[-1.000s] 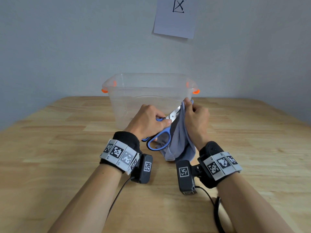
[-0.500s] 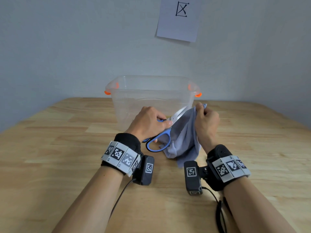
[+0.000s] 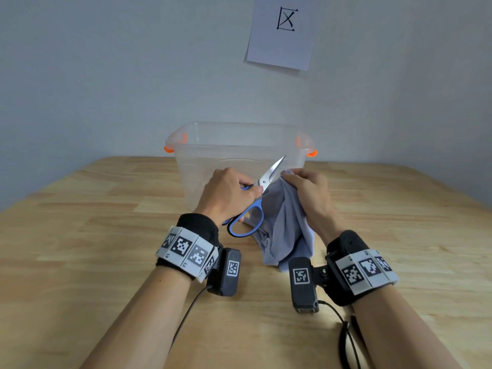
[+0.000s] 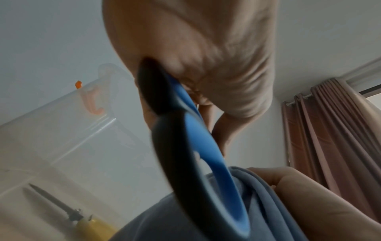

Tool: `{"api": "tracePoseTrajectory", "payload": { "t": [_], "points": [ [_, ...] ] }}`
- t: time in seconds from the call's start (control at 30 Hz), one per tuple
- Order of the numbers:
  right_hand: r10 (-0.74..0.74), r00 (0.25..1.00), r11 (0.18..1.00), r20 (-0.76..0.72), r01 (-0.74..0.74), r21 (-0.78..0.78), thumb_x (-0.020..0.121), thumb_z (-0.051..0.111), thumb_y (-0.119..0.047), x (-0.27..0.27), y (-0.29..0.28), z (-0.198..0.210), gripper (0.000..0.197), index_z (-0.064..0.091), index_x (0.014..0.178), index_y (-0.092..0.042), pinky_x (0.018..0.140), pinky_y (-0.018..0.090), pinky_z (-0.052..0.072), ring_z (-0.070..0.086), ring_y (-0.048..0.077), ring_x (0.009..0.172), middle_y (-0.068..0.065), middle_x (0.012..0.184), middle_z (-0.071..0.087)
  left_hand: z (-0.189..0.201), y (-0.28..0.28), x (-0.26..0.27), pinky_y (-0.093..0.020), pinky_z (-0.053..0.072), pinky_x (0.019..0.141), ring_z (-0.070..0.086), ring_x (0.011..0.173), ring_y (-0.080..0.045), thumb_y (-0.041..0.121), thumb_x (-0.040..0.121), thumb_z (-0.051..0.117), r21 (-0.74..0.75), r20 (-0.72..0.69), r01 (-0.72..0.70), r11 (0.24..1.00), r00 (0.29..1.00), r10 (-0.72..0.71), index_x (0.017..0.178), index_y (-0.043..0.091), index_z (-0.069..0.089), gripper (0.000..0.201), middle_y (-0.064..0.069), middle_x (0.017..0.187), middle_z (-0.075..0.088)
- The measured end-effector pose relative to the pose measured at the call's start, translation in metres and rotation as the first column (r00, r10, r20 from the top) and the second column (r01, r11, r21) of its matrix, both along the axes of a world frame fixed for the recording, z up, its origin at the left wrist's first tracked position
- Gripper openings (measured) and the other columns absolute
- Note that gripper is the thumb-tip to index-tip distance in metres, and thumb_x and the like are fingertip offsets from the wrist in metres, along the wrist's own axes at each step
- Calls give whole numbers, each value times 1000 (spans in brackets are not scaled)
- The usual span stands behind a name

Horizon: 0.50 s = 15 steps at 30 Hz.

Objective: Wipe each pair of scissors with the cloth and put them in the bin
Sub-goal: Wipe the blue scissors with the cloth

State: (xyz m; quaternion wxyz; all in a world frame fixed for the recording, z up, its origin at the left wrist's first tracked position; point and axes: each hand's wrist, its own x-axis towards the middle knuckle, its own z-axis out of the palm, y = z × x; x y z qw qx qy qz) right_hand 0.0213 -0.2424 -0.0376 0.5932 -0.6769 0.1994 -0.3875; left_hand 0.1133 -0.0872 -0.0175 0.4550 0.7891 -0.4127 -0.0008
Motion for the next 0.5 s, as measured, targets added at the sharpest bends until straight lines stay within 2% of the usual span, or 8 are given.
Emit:
{"api": "tracePoseTrajectory", "payload": {
  "t": [0.07,0.2,0.3,0.4,0.5],
  "points": [
    [71,997,997,-11,-71,21,92,62,-9,-2,2,3,17,75,82,-9,79,35,55,68,22,84,12,85,74,-2,-1,1,-47,58,48,64,39,-21,26,90,71,5,11,-5,1000,1000,5,78,-6,69,34,-27,71,66],
    [172,985,984,-14,-171,57,97,56,-9,-5,5,5,23,73,90,5,80,38,53,67,26,84,28,96,71,-4,-2,4,-48,58,52,63,43,-29,29,88,70,5,32,-14,1000,999,14,77,-7,67,38,-30,71,64],
    [228,973,972,-14,-227,53,96,62,-12,-6,4,5,17,74,93,-2,82,37,56,70,24,84,18,90,74,-5,-3,5,-50,58,51,63,43,-30,30,87,71,0,29,-8,1000,1000,8,76,-5,67,37,-31,73,62],
    [279,960,956,9,-278,97,93,67,-16,-6,5,5,15,74,87,-4,72,32,57,70,22,76,14,82,74,-4,-2,4,-51,57,51,63,45,-32,29,88,70,1,42,11,1000,999,-11,77,-4,68,35,-30,72,63],
    [296,953,939,67,-304,162,91,70,-18,-5,8,4,17,72,85,-2,63,29,54,68,22,68,14,77,72,-4,-1,4,-49,57,49,65,43,-24,25,89,70,-11,52,26,1000,998,-25,79,-5,68,32,-30,73,64]
  ]
}}
